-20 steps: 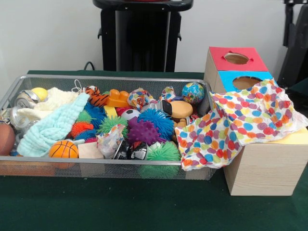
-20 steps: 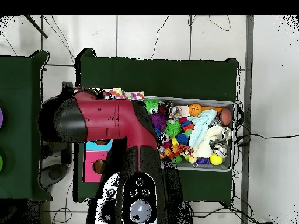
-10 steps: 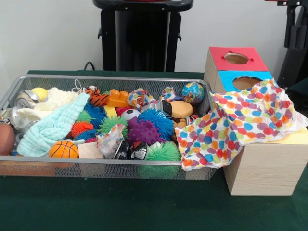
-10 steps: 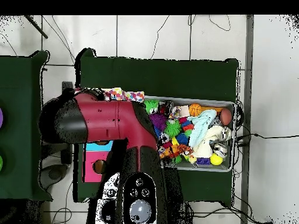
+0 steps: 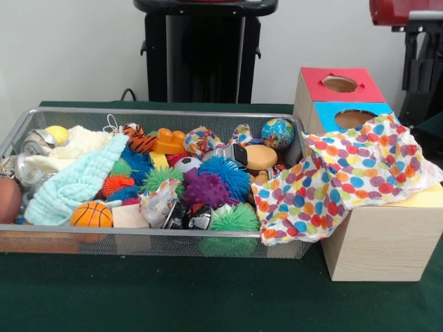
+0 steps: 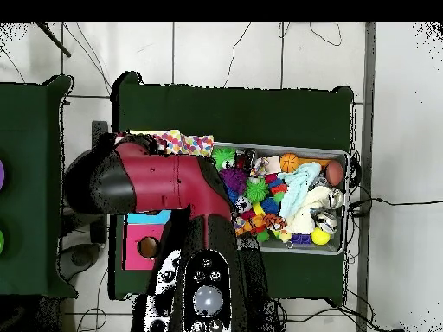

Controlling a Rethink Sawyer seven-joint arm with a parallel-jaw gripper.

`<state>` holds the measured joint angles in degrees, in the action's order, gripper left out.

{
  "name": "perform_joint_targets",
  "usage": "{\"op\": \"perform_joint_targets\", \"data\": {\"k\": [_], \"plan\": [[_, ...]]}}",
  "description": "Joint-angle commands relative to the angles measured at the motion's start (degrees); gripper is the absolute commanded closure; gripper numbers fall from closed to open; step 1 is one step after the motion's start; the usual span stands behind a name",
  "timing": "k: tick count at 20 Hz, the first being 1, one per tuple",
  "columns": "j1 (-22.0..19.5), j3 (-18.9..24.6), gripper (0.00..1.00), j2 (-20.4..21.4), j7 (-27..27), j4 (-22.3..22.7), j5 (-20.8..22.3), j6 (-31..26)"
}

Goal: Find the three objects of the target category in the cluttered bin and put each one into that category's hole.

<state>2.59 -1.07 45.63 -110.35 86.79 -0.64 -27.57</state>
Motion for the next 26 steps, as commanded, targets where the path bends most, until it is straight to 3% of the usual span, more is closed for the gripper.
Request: {"op": "perform_joint_targets", "data": {"k": [1,13,26], "plan": [[-2.25,4.06,1.0,-3.44,-2.13,7.69,2.9,1.47],[-3.76,5.81,1.0,-3.91,-1.68,8.72,3.15,3.17],[-4.53,7.74,1.0,-8.16,-3.18,9.48,3.05,4.46]]}}
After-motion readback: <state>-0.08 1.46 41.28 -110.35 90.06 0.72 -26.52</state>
